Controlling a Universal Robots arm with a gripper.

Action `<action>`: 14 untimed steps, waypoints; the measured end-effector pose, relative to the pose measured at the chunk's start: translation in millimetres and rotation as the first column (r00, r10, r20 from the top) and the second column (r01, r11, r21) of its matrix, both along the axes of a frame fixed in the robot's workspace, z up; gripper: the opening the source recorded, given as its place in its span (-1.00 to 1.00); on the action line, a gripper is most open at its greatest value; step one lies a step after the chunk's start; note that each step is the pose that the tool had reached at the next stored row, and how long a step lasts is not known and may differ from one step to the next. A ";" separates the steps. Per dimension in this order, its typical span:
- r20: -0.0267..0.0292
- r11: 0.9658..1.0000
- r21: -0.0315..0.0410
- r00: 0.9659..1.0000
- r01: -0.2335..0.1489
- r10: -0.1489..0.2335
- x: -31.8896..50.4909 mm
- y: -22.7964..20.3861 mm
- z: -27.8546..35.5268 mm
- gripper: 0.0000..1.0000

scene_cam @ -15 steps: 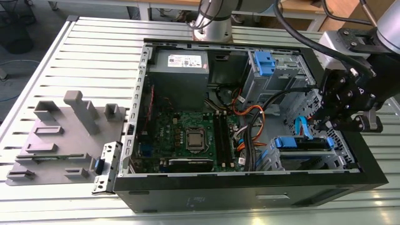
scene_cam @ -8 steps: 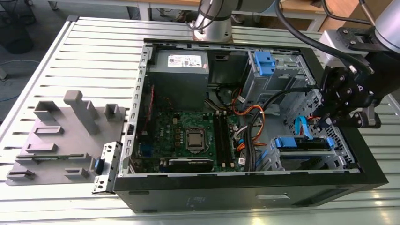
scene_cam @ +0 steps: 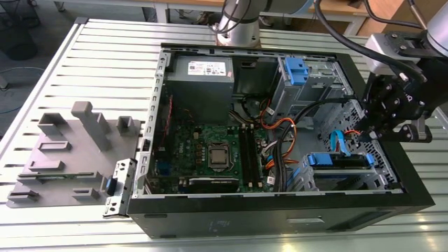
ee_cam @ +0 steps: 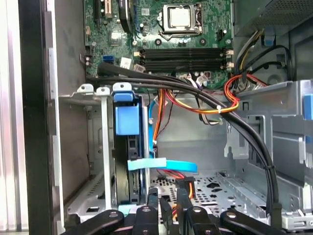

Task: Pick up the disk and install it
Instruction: 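Insert the second disk wire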

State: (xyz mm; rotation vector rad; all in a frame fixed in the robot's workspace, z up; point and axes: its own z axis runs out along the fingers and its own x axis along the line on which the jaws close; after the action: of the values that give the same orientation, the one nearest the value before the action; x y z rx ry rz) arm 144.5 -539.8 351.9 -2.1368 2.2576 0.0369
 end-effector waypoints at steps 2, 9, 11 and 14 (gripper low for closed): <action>-0.002 1.000 0.000 1.000 0.000 0.000 4.4 0.0 -0.8 -0.41; -0.006 1.000 0.000 1.000 0.000 0.000 9.2 0.0 -2.2 -0.41; -0.006 1.000 0.000 1.000 0.000 0.000 9.3 0.0 -2.3 -0.41; -0.006 1.000 0.000 1.000 0.000 0.000 10.6 0.0 -3.8 -0.41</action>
State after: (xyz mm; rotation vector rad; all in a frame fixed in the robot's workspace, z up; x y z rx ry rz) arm 155.1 -539.8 348.1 -2.1400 2.2610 0.0433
